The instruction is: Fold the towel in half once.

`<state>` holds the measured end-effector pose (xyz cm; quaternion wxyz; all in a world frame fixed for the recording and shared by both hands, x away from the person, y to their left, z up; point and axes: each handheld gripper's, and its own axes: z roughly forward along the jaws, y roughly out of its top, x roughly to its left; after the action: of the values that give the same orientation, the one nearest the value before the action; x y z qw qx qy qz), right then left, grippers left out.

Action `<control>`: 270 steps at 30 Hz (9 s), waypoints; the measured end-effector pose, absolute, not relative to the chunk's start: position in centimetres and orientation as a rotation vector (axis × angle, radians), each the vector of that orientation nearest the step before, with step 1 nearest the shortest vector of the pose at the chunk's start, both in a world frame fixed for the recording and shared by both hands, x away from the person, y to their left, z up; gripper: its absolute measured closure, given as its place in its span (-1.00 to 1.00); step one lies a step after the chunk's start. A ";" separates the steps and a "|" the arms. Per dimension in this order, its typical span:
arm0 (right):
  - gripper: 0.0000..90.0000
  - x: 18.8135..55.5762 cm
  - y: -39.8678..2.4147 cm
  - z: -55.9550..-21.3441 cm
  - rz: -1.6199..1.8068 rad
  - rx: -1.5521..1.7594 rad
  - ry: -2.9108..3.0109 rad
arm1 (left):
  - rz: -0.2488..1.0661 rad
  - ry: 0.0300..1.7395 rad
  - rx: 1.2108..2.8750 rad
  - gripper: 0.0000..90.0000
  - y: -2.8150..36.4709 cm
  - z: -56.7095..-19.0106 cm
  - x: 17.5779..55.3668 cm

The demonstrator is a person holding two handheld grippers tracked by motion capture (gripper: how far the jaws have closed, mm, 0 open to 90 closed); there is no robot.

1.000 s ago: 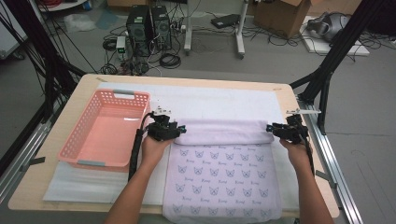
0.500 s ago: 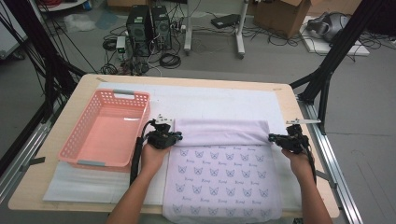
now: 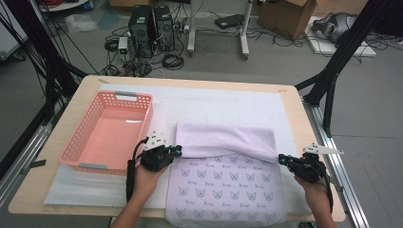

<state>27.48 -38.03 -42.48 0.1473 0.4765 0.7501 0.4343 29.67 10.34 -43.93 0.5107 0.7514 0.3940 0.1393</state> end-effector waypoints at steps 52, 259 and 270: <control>0.94 16.5 -38.3 -42.5 1.260 1.323 2.224 | 0.225 0.900 1.807 0.93 12.7 -43.6 19.4; 0.88 24.8 -37.1 -42.5 1.195 1.227 2.175 | 0.399 0.870 1.775 0.93 11.4 -43.1 23.8; 0.88 20.5 -37.3 -41.8 1.228 1.193 2.204 | 0.390 0.873 1.754 0.93 11.7 -43.3 20.4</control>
<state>20.51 -37.34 -41.83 0.1747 0.4208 0.7777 0.4332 20.41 11.72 -43.26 0.5414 0.7382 0.3675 0.1641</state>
